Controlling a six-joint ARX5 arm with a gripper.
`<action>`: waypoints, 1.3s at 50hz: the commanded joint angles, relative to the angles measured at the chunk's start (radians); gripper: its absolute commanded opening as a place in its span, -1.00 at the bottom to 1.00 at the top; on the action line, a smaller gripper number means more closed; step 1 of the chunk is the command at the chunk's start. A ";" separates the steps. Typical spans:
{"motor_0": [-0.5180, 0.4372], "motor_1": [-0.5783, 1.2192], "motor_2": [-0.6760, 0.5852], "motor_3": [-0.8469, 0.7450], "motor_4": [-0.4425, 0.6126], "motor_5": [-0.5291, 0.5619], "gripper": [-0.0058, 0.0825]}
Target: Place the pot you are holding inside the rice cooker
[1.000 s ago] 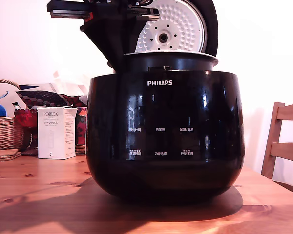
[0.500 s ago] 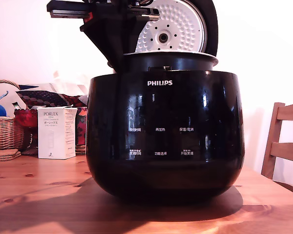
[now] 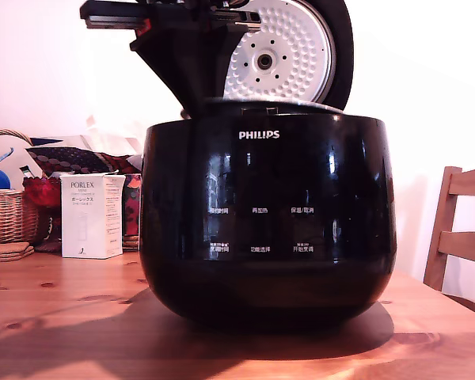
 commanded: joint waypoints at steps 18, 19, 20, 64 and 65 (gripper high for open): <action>-0.010 0.016 0.119 -0.035 0.009 -0.066 -0.60; -0.010 0.016 0.128 -0.041 0.009 -0.066 -0.61; -0.010 0.016 0.135 -0.048 0.009 -0.066 -0.61; 0.176 -0.005 0.163 -0.088 -0.253 -1.139 -0.92; 0.188 -0.009 0.163 -0.087 -0.249 -1.139 -0.92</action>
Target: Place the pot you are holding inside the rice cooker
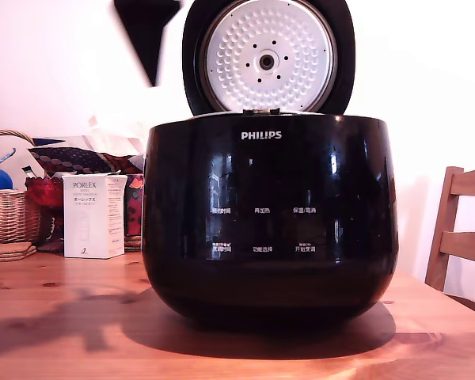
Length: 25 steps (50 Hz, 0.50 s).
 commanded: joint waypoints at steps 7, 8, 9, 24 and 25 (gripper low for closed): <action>0.115 -0.045 -0.005 0.063 0.090 -0.108 -0.92; 0.133 -0.053 -0.005 0.072 0.121 -0.124 -0.92; 0.150 -0.062 -0.005 0.077 0.124 -0.124 -0.92; 0.311 -0.166 -0.005 0.251 0.414 -0.218 -0.92; 0.312 -0.170 -0.005 0.261 0.422 -0.227 -0.92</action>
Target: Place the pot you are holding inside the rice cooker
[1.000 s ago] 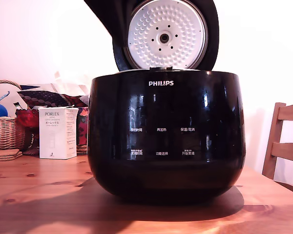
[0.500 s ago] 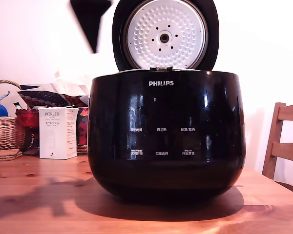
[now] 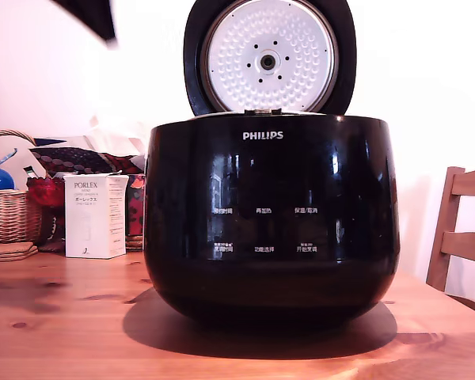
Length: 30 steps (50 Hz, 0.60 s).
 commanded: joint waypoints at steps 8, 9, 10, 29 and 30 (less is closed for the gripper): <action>-0.013 -0.018 -0.012 0.052 0.026 -0.026 -0.92; -0.013 -0.018 -0.015 0.055 0.026 -0.026 -0.92; -0.013 -0.018 -0.021 0.061 0.026 -0.029 -0.92; 0.000 -0.145 -0.292 0.351 0.001 -0.074 -0.92; 0.000 -0.160 -0.316 0.377 -0.008 -0.074 -0.92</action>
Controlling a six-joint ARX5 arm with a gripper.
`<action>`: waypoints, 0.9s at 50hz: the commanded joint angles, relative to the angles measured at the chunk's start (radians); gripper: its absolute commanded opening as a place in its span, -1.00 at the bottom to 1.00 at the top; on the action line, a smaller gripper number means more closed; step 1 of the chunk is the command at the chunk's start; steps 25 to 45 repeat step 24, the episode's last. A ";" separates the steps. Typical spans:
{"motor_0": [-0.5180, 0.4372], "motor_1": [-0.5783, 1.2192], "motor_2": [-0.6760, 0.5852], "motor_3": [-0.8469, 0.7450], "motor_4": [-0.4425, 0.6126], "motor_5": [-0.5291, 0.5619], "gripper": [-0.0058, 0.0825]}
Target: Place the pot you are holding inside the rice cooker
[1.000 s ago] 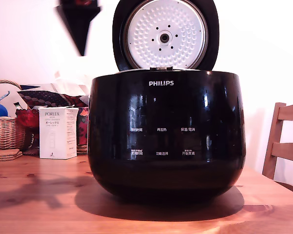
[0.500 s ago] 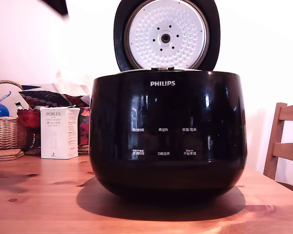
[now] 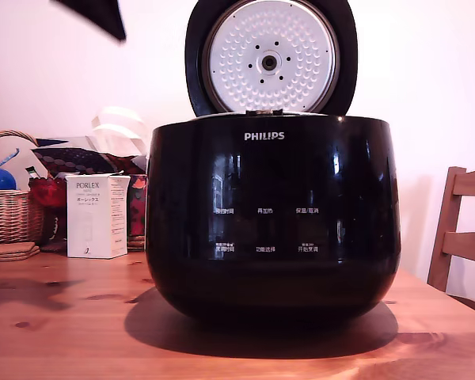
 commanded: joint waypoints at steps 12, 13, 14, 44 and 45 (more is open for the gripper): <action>0.003 -0.230 -0.298 0.320 -0.088 -0.049 -0.92; 0.003 -0.238 -0.312 0.332 -0.089 -0.049 -0.92; 0.003 -0.248 -0.326 0.354 -0.093 -0.054 -0.92; 0.003 -0.276 -0.360 0.425 -0.093 -0.054 -0.92; 0.003 -0.276 -0.360 0.425 -0.093 -0.054 -0.92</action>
